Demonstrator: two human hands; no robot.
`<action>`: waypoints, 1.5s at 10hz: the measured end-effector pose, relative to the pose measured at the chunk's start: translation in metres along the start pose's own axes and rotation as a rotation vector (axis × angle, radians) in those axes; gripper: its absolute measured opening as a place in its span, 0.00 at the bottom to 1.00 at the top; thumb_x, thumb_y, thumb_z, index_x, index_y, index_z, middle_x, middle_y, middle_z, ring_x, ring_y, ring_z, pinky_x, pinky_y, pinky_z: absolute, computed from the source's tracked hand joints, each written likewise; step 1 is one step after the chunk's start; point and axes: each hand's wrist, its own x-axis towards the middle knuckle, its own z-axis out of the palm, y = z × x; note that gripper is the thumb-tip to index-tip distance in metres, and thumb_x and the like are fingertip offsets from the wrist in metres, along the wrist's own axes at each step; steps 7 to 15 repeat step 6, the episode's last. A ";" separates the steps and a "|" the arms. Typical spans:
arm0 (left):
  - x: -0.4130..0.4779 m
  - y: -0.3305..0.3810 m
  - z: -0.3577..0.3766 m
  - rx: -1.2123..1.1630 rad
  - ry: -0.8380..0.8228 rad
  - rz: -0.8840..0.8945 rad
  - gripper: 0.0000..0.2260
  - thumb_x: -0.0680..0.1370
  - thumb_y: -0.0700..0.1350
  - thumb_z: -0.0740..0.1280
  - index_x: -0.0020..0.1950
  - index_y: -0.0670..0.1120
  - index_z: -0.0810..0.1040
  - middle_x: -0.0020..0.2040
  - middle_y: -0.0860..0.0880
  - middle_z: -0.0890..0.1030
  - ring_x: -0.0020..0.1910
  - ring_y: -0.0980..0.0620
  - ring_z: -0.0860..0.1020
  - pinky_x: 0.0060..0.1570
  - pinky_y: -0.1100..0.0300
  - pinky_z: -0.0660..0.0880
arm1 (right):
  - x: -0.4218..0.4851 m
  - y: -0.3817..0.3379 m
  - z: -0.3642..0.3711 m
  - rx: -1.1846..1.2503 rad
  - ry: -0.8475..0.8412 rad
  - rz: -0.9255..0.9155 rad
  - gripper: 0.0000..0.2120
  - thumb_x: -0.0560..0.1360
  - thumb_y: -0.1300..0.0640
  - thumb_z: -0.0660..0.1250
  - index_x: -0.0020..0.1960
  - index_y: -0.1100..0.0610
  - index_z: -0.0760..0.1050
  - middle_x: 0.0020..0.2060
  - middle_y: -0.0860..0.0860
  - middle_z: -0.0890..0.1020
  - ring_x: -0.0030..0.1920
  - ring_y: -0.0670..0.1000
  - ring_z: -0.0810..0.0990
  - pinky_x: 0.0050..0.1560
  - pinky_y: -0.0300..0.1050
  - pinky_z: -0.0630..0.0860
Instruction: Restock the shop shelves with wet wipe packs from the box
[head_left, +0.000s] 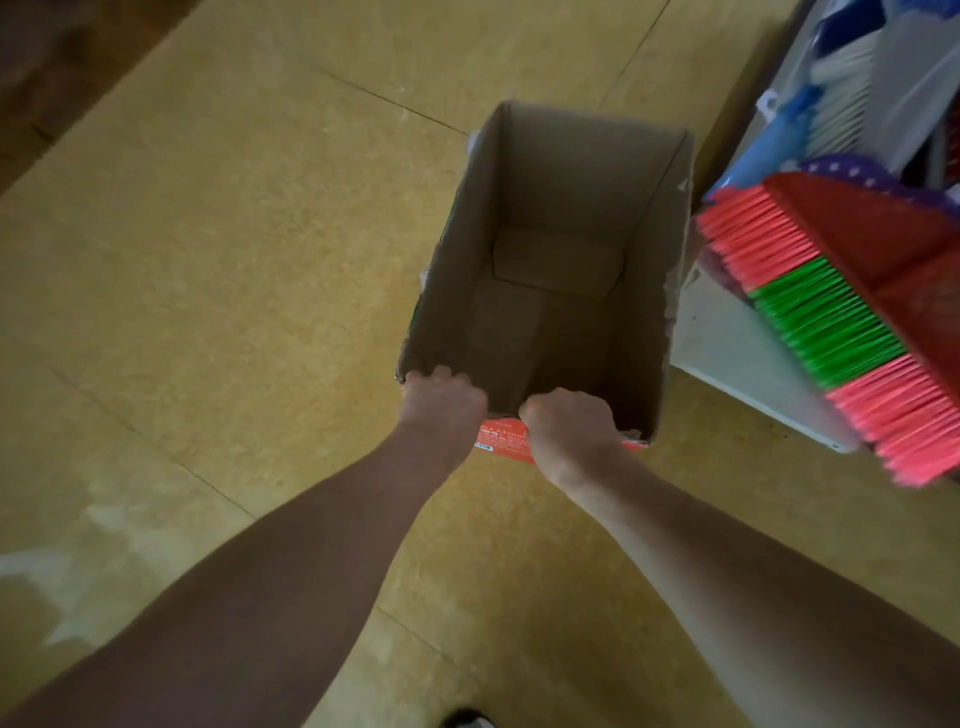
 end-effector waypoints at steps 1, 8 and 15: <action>0.003 0.007 0.016 0.018 -0.016 0.002 0.11 0.78 0.41 0.65 0.59 0.48 0.78 0.58 0.48 0.77 0.60 0.46 0.73 0.55 0.50 0.70 | 0.005 -0.001 0.021 -0.024 0.007 -0.004 0.07 0.79 0.62 0.61 0.49 0.56 0.78 0.45 0.52 0.83 0.46 0.54 0.81 0.42 0.45 0.73; -0.047 0.010 -0.045 -0.042 0.103 0.019 0.08 0.78 0.45 0.67 0.57 0.49 0.78 0.56 0.48 0.76 0.58 0.47 0.73 0.56 0.53 0.70 | -0.051 -0.008 -0.039 0.050 0.088 -0.023 0.07 0.81 0.57 0.60 0.49 0.55 0.77 0.42 0.50 0.81 0.39 0.52 0.77 0.37 0.43 0.67; -0.047 0.010 -0.045 -0.042 0.103 0.019 0.08 0.78 0.45 0.67 0.57 0.49 0.78 0.56 0.48 0.76 0.58 0.47 0.73 0.56 0.53 0.70 | -0.051 -0.008 -0.039 0.050 0.088 -0.023 0.07 0.81 0.57 0.60 0.49 0.55 0.77 0.42 0.50 0.81 0.39 0.52 0.77 0.37 0.43 0.67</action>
